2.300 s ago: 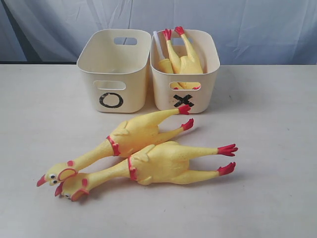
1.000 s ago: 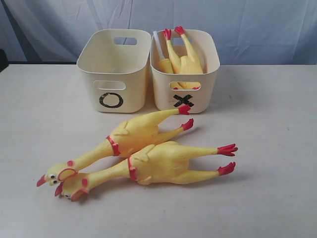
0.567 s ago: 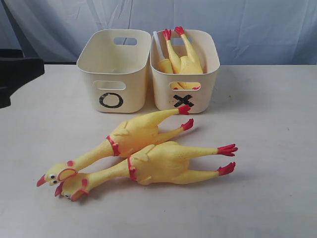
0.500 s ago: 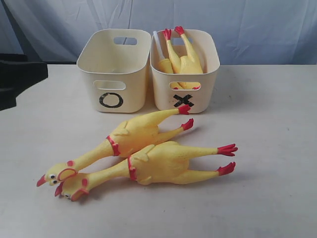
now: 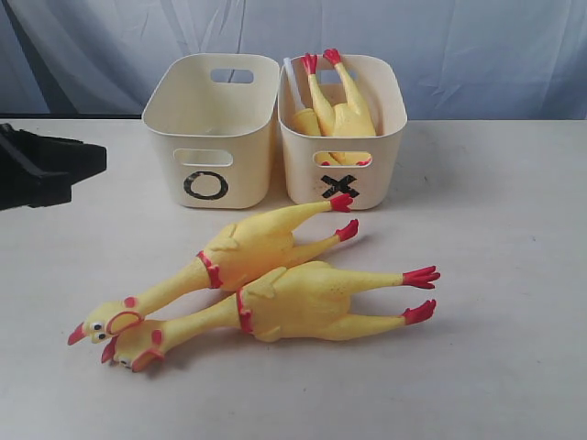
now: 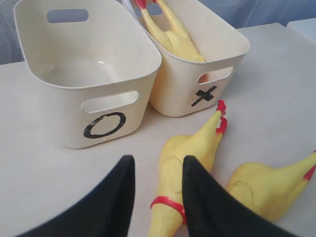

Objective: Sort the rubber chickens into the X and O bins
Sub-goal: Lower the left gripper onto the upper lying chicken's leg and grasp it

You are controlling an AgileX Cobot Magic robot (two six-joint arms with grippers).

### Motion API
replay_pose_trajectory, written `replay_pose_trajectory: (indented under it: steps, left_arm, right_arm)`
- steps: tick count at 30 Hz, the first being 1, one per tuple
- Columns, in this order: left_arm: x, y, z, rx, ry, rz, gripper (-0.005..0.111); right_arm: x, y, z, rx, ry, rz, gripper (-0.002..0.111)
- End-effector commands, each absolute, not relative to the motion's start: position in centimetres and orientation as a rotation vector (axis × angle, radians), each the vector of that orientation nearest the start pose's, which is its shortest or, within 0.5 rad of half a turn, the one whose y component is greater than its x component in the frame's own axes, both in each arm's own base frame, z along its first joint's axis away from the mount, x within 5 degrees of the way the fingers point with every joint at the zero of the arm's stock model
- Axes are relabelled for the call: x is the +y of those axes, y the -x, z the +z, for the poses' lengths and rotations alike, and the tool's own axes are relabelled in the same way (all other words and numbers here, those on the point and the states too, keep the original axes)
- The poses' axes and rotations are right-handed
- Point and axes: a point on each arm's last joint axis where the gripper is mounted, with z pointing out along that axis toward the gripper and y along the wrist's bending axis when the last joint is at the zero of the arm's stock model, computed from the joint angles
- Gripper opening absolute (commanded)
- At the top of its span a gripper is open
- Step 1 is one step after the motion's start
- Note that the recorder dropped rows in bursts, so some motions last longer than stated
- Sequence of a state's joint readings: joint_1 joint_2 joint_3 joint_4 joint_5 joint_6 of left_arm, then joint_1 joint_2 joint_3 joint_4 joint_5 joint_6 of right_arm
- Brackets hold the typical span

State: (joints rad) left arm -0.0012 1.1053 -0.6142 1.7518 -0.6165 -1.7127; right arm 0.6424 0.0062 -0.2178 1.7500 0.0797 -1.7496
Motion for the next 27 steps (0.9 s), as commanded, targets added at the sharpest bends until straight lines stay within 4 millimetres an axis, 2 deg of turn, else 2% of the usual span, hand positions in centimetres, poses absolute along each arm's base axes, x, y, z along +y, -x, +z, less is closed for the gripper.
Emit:
replay_pose_trajectory:
  steps: [1, 7, 12, 15, 19, 22, 27]
  left_arm:
    - [-6.6, -21.1, 27.7, 1.984, -0.502, -0.562, 0.037]
    - [-8.0, -21.2, 27.5, 1.993, -0.490, -0.507, 0.038]
    - [-9.4, -21.6, 26.6, 1.985, -0.536, -0.549, 0.038]
    - [-9.2, -21.8, 26.7, 1.891, -0.476, -0.549, 0.038]
    - [-8.7, -22.0, 26.1, 1.887, -0.354, -0.531, 0.044]
    - [-8.8, -22.1, 25.0, 1.975, -0.312, -0.392, 0.053]
    - [-10.5, -21.9, 23.9, 2.159, -0.375, -0.289, 0.051]
  right_arm:
    - [2.8, -2.6, 28.5, 1.194, 0.466, 0.594, -0.001]
    - [2.7, -2.6, 28.5, 1.196, 0.461, 0.590, -0.001]
    - [2.7, -2.6, 28.5, 1.196, 0.461, 0.590, -0.001]
    - [2.7, -2.6, 28.5, 1.196, 0.461, 0.590, -0.001]
    - [2.7, -2.6, 28.5, 1.196, 0.461, 0.590, -0.001]
    - [2.8, -2.5, 28.5, 1.192, 0.468, 0.596, -0.001]
    - [2.8, -2.6, 28.5, 1.193, 0.467, 0.595, -0.001]
